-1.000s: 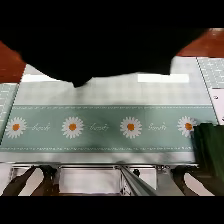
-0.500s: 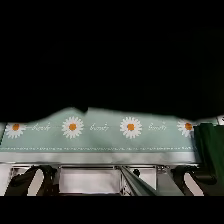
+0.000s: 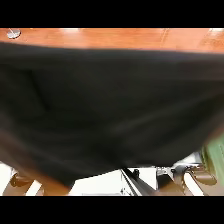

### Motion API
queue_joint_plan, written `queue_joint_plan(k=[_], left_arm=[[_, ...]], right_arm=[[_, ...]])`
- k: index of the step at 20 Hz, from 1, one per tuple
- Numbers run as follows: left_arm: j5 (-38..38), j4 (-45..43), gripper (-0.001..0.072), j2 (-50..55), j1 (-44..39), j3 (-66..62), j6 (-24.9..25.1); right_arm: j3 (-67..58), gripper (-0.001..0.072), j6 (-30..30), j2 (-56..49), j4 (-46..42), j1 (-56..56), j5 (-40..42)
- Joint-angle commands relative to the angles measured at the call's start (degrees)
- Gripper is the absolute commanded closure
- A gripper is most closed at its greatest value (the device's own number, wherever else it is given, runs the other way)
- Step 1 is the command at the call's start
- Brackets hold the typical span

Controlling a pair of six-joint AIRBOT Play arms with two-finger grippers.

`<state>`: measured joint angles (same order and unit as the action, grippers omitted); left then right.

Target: Fold the shirts.

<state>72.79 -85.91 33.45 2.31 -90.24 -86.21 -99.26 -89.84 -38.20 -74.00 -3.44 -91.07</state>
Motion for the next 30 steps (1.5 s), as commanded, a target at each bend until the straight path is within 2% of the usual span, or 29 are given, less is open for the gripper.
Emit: queue_joint_plan(k=[1, 4, 7, 9, 11, 16, 19, 21, 25, 28, 30], left_arm=[[-10.69, -1.16, 0.0690, 2.19, -0.66, 16.55, -3.30], [-21.16, -1.14, 0.0690, 9.79, -0.66, 26.05, -6.75], [-32.94, -1.11, 0.0689, 20.70, -0.66, 28.94, -8.94], [-39.08, -1.11, 0.0690, 28.76, -0.66, 28.00, -12.76], [-42.03, -1.11, 0.0689, 36.65, -0.66, 25.57, -17.49], [-42.82, -1.09, 0.0688, 50.01, -0.66, 19.10, -29.62], [-41.88, -1.07, 0.0689, 52.26, -0.66, 18.51, -29.59], [-38.07, -1.09, 0.0688, 51.49, -0.50, 18.12, -28.09], [-25.09, -1.14, 0.0688, 46.66, -0.22, 17.09, -10.67], [-14.14, -1.14, 0.0688, 46.60, -0.07, 18.49, -5.35], [-13.57, -1.16, 0.0688, 47.15, -0.07, 22.08, -3.80]], right_arm=[[17.57, 0.0685, 0.94, -1.86, 3.19, 0.04, 10.21], [25.66, 0.0685, 1.95, -10.97, 3.19, 0.04, 19.47], [25.46, 0.0685, 3.21, -25.03, 3.63, 0.04, 28.44], [23.10, 0.0685, 2.91, -34.18, 4.09, 0.04, 33.44], [17.79, 0.0685, 2.84, -43.93, 6.73, 0.04, 35.87], [2.84, 0.0685, 0.44, -62.05, 12.13, 0.04, 35.65], [-0.55, 0.0685, -0.15, -65.94, 12.63, 0.04, 33.75], [-0.55, 0.0685, 0.46, -65.77, 12.31, 0.00, 30.56], [-0.52, 0.0685, 6.99, -62.64, 11.26, -1.20, 17.31], [1.44, 0.0685, 7.37, -62.47, 7.69, -1.09, 11.98], [6.16, 0.0685, 7.61, -62.47, 6.45, -0.96, 13.22]])
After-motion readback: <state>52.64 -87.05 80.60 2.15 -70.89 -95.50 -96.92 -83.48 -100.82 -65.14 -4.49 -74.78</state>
